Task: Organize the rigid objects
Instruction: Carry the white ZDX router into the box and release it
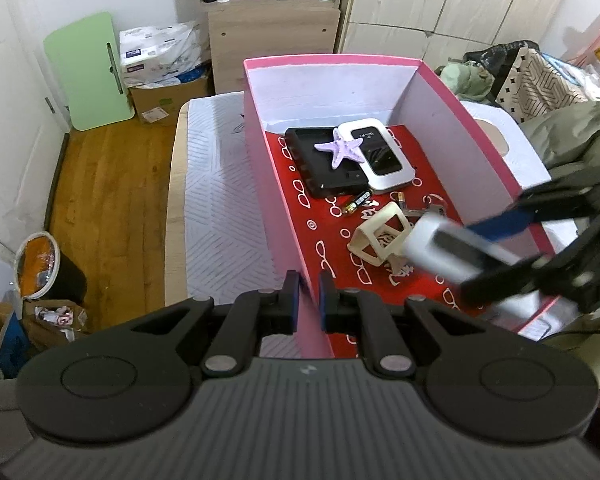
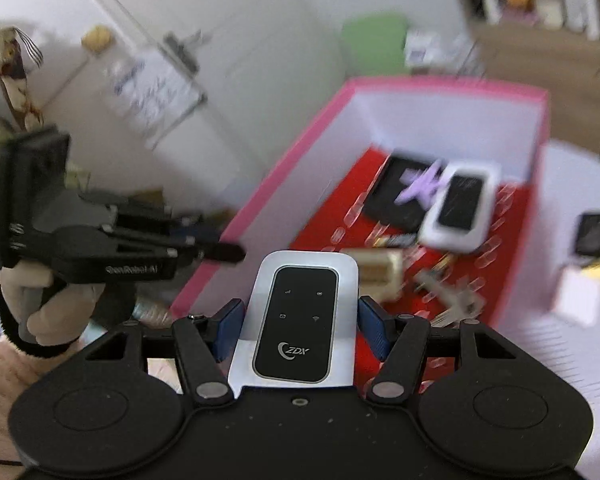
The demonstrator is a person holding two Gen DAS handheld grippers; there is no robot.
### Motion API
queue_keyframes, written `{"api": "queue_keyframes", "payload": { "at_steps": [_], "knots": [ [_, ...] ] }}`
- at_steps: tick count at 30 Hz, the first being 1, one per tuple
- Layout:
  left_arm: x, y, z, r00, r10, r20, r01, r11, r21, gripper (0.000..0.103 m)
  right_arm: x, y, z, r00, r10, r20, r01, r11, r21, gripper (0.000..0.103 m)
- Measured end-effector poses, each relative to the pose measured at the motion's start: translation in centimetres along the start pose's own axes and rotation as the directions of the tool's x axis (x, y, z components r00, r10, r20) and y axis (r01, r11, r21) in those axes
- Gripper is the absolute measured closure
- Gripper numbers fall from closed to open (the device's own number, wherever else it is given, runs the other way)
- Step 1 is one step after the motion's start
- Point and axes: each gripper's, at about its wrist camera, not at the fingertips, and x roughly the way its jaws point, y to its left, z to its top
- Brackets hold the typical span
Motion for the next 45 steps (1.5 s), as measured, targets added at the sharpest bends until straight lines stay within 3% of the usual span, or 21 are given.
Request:
{"api": "queue_keyframes", "payload": {
  "at_steps": [7,13,20,24,28,32,40,45],
  "knots": [
    [-0.1,0.3,-0.4,1.0,-0.019,0.02,0.019,1.0,0.008,0.094,4.8,-0.3,0.9,0.987,0.027,-0.16,-0.02,0.999,0.048,0.036],
    [-0.2,0.4,-0.5,0.999,-0.031,0.023,0.031,1.0,-0.002,0.093,7.2,0.8,1.7,0.977,-0.042,-0.208,0.045,0.999,0.007,0.036],
    [-0.2,0.5,-0.5,0.999,-0.039,0.028,0.039,0.999,-0.009,0.093,7.7,2.9,1.5,0.959,-0.179,-0.219,0.156,0.981,-0.119,0.037],
    [-0.3,0.7,-0.5,0.999,-0.043,0.027,0.043,0.999,-0.019,0.093,6.2,3.6,0.9,0.967,-0.21,-0.146,0.188,0.971,-0.15,0.035],
    [-0.3,0.9,-0.5,0.998,-0.046,0.032,0.047,0.998,-0.035,0.093,2.1,4.7,-0.3,0.99,-0.131,-0.047,0.121,0.976,-0.181,0.035],
    [-0.2,1.1,-0.6,0.998,-0.052,0.038,0.054,0.997,-0.06,0.093,-2.9,5.0,-1.8,0.987,-0.129,0.095,0.144,0.973,-0.18,0.035],
    [-0.1,0.6,-0.7,0.999,-0.022,0.041,0.025,0.997,-0.071,0.093,-10.4,1.6,-6.7,0.94,-0.195,0.279,0.219,0.974,-0.06,0.035],
    [-0.1,0.1,-0.5,0.999,0.0,0.033,0.003,0.998,-0.069,0.093,-12.2,-1.8,-10.4,0.877,-0.311,0.368,0.306,0.949,0.073,0.035]
  ]
}}
